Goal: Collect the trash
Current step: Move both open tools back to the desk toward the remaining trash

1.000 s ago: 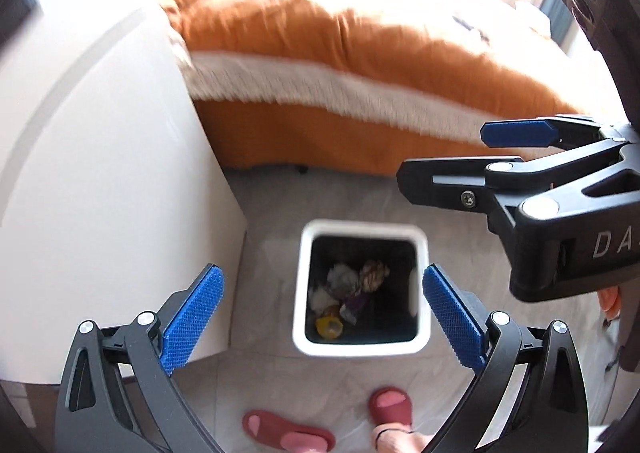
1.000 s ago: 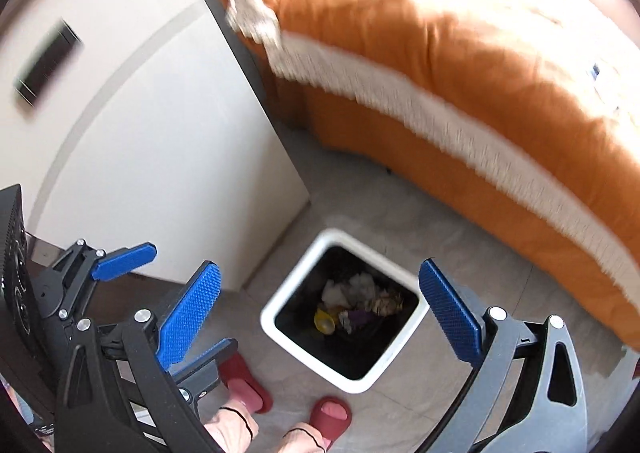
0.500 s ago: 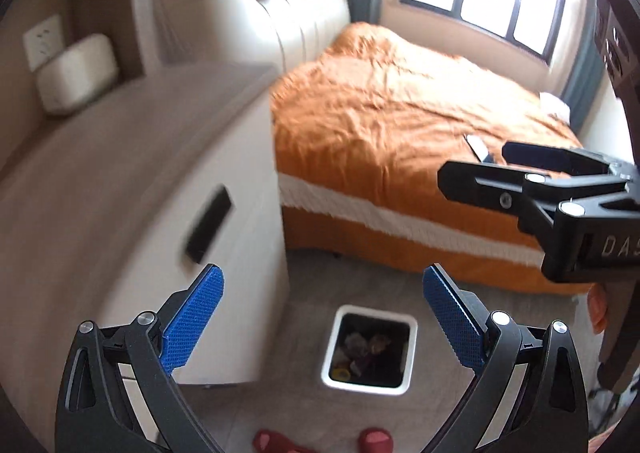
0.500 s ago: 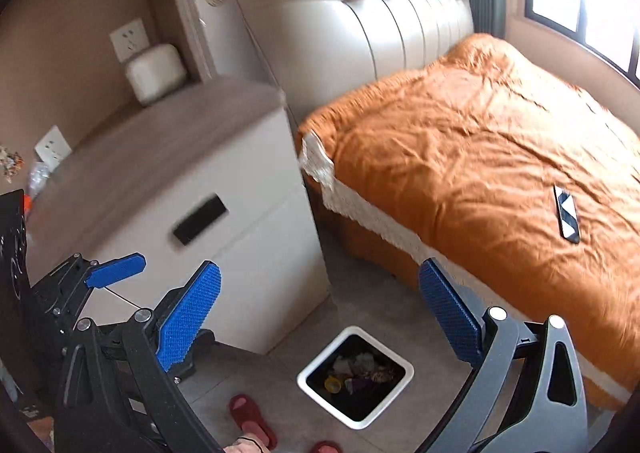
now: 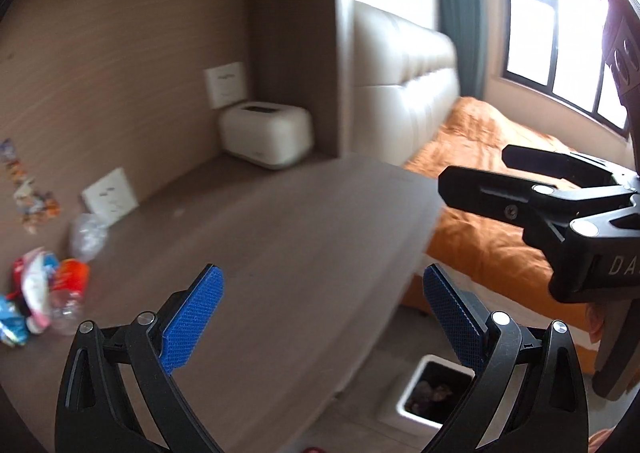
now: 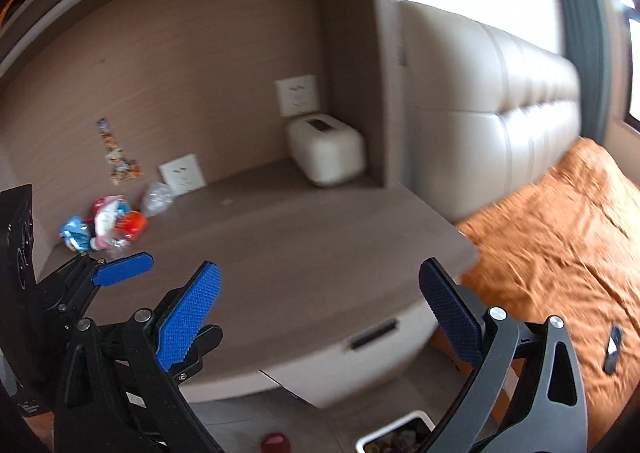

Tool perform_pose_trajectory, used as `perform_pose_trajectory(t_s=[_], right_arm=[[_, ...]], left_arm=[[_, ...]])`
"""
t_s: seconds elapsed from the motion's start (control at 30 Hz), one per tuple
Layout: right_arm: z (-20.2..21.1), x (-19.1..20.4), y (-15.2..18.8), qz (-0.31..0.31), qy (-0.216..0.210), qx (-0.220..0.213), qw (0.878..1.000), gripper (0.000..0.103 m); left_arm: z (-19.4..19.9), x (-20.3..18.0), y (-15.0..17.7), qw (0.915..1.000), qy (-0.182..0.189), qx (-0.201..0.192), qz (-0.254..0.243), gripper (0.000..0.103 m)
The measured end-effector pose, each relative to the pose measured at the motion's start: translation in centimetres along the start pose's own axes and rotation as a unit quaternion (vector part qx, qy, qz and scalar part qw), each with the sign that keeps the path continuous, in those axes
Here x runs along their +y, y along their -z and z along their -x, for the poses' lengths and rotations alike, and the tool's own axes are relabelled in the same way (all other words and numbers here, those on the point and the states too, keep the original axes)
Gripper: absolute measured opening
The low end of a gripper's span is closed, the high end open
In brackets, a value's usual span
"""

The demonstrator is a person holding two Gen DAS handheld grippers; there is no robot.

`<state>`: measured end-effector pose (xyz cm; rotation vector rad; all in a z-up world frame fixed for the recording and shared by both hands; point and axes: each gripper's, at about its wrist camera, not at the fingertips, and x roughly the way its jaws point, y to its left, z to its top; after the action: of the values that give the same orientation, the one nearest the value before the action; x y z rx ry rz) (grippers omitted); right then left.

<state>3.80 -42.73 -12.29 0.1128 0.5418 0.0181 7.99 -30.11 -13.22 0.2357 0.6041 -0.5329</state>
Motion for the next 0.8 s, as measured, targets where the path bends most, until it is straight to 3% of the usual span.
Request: perform_pose_trajectory(t_s=[0.13,0.4,0.67,0.8], right_arm=[[-1.8,4.5,-1.9,0.034,-0.049,-0.002,0.998,0.099],[-6.8,12.5,-4.8,0.086,-0.121,0.004,0.989,0.099],[-13.2,17.8,-6.6,0.119,-0.173,0.019,0.978,0.099],[-16.5,20.1,-7.5,0.129,-0.187,0.026,0.973,0.099]], left_arm=[[1.2,5.5,0.4,0.9976,-0.062,-0.001,0.029,0.098],[2.4,16.1,1.0,0.9830,-0.164,-0.005,0.082,0.098],[1.2,23.6,2.6,0.9730,-0.192,0.010,0.128,0.098],[-0.3,26.3,3.1,0.9722,-0.184,0.022,0.143,0.098]])
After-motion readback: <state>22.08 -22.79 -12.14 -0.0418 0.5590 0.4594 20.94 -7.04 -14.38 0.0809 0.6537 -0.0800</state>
